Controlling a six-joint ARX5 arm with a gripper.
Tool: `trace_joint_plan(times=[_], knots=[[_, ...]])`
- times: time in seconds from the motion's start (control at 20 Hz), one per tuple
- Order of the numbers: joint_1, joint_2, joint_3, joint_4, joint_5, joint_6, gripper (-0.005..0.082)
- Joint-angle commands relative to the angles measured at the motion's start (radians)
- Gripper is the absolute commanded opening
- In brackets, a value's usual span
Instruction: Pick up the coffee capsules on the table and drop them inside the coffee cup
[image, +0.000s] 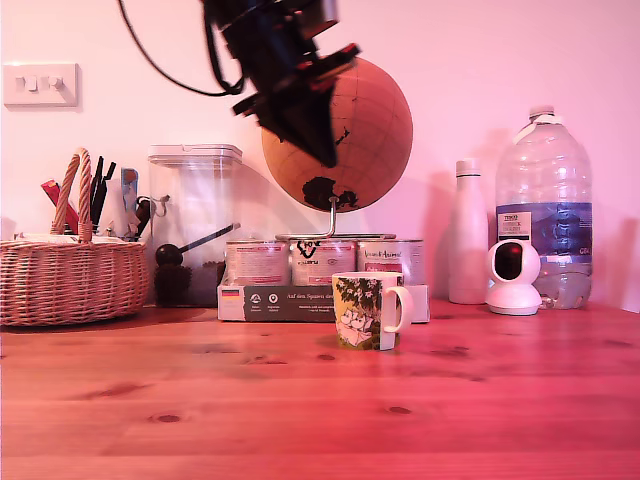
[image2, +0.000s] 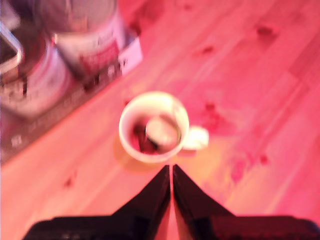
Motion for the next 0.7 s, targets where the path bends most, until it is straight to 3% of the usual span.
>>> trace_joint_plan(times=[0.0,0.15,0.4,0.65], knots=[[0.018,-0.037,-0.008,-0.019,0.013,0.004,-0.0021],[0.042,-0.087,-0.114,0.020,0.031,0.005,-0.0021],[0.072,-0.203,-0.391,0.217,0.031,-0.003,-0.0020],[0.086,-0.321,-0.600,0.389,0.031,-0.047,-0.0021]])
